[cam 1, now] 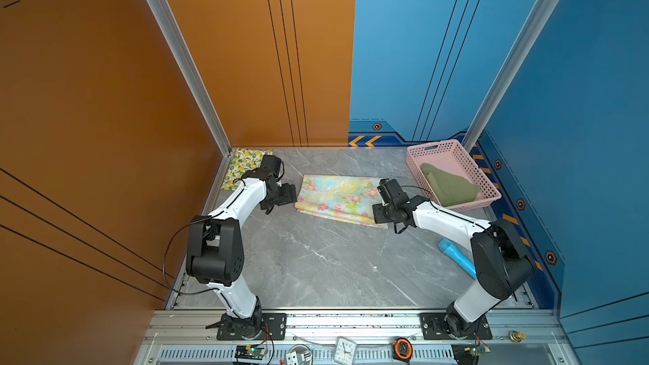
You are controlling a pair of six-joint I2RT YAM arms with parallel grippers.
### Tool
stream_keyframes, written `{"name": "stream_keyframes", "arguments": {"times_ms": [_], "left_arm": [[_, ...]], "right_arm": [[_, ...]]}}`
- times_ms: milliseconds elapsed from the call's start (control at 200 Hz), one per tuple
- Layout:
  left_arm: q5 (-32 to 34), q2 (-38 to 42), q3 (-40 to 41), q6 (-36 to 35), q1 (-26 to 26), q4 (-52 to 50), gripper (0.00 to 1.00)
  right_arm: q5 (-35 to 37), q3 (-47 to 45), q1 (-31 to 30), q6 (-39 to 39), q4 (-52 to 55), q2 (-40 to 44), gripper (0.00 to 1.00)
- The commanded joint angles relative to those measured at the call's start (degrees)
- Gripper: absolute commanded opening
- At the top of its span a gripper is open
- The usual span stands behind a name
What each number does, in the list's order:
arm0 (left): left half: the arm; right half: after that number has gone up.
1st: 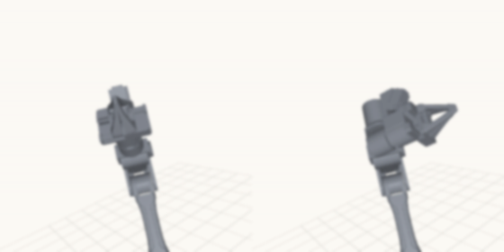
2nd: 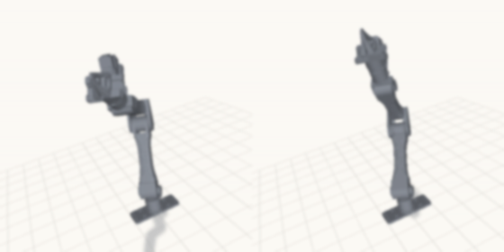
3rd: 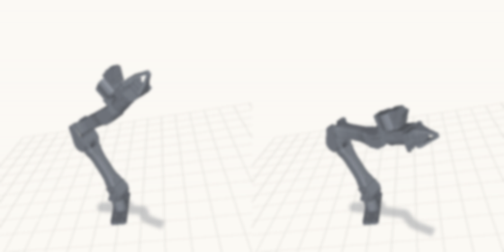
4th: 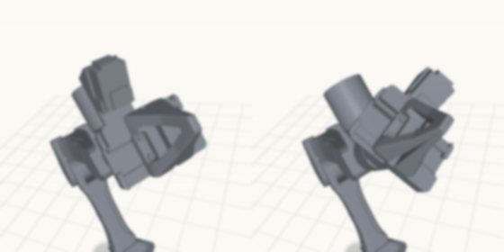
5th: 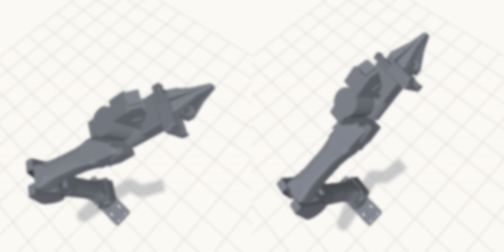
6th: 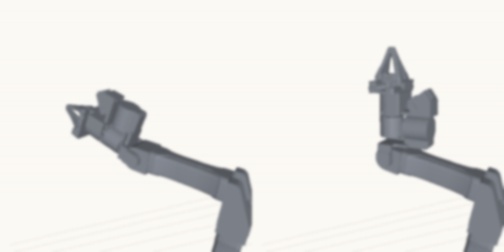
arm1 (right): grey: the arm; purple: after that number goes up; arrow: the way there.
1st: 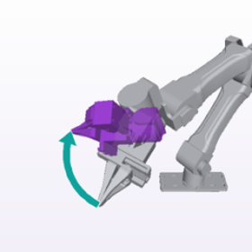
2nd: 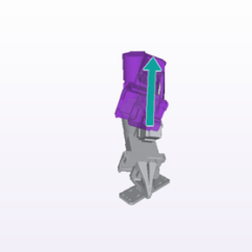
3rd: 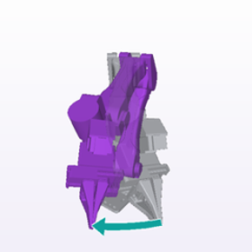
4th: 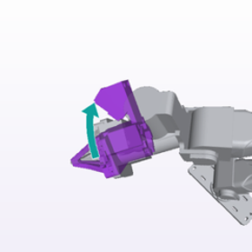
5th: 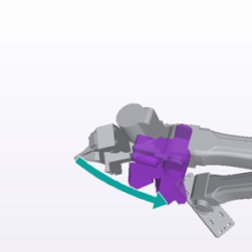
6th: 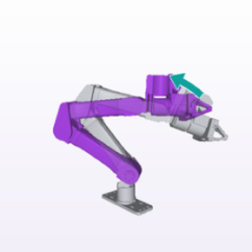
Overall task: Fold and stack skirts
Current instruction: Smooth out the skirt at the center of the table.
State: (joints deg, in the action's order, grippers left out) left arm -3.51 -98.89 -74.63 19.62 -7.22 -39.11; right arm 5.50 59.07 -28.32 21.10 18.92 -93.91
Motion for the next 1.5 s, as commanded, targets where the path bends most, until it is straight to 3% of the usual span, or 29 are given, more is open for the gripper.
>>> {"name": "stream_keyframes", "arguments": {"times_ms": [0,355,561,646,921,1497], "left_arm": [[-0.2,-1.7,0.1,0.8,-1.6,-0.2,0.9],[-0.4,-2.2,0.0,0.4,-2.7,0.0,0.89],[0.2,-1.6,0.0,-0.1,-2.5,-0.1,0.89],[0.1,-1.6,-0.2,-0.2,-2.4,-0.1,0.89],[0.6,-1.8,0.0,-0.3,-2.0,-0.1,0.89],[-0.5,-8.0,-3.0,3.3,-4.2,0.0,0.87]], "right_arm": [[-4.7,-2.6,3.5,7.9,-2.9,0.6,0.66],[-10.3,-2.9,7.0,16.8,-8.8,-5.0,0.66],[-10.6,-1.7,7.7,17.2,-10.1,-9.0,0.55],[-10.9,-1.0,7.5,17.3,-10.3,-10.4,0.46],[-11.2,3.2,6.2,16.7,-10.2,-15.1,0.0],[-17.0,-0.2,13.5,5.1,-5.0,-8.0,0.0]]}}
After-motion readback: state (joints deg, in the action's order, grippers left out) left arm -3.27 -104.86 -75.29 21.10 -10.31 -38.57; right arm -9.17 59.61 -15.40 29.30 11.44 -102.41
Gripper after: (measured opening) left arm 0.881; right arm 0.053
